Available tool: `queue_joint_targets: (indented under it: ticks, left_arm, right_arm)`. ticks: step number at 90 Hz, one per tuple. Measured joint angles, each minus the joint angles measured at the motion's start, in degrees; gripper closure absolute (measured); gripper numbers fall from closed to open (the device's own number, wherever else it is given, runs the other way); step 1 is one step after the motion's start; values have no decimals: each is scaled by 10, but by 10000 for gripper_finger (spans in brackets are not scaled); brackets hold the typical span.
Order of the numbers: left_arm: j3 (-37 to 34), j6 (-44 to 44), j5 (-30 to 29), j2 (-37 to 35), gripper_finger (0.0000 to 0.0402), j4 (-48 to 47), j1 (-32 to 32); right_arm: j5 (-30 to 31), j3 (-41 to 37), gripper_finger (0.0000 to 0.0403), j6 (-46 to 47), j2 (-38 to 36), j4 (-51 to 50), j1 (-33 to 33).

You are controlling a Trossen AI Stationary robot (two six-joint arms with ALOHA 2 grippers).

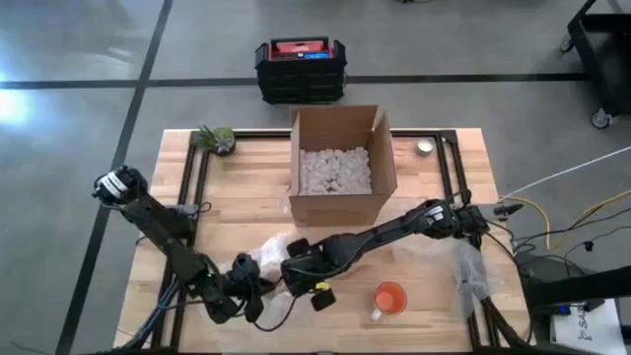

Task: Wrap mug
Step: Wrap the yellow mug with bubble wrap

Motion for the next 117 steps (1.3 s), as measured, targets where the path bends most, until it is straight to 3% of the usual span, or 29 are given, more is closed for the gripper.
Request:
queue_joint_targets:
  ticks: [38,67,92,107,117]
  left_arm:
    - [0,3,-2,0,365,5,0]
    - [16,34,58,-51,365,-16,-11]
    - [41,60,38,-114,365,-27,-36]
    - [43,17,110,-106,365,5,-38]
    - [43,45,96,-87,365,51,-39]
  right_arm:
    - [-5,17,400,-13,33,136,2]
    - [-5,17,401,-3,69,142,1]
    - [-5,18,401,-12,69,144,0]
    - [-5,18,401,-14,69,145,-1]
    - [-5,18,401,-18,69,147,-2]
